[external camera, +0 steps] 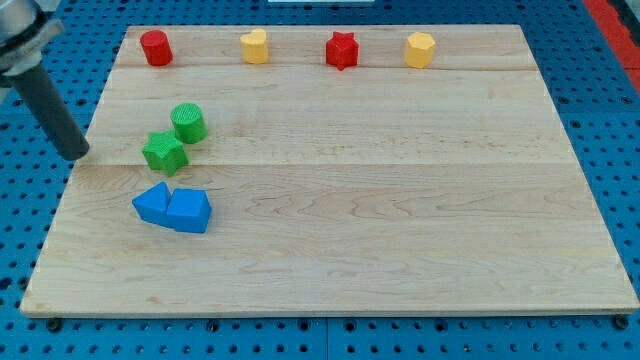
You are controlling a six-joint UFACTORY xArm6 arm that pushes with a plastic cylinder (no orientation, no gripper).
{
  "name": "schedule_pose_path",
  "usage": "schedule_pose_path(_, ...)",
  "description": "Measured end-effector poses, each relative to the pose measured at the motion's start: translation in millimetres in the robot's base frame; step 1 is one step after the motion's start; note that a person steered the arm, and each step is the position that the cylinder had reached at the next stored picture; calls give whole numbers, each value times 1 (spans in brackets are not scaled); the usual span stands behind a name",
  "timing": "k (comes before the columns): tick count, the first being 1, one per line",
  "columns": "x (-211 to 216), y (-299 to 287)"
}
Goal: Move the green star and green circle up a bit
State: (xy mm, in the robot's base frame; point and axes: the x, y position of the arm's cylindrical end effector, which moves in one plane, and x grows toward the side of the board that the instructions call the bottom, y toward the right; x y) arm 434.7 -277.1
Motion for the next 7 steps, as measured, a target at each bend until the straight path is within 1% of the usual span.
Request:
schedule_pose_path(2, 4, 0)
schedule_pose_path(4, 48, 43)
schedule_pose_path(5, 21, 83)
schedule_pose_path(6, 13, 127)
schedule_pose_path(7, -26, 131)
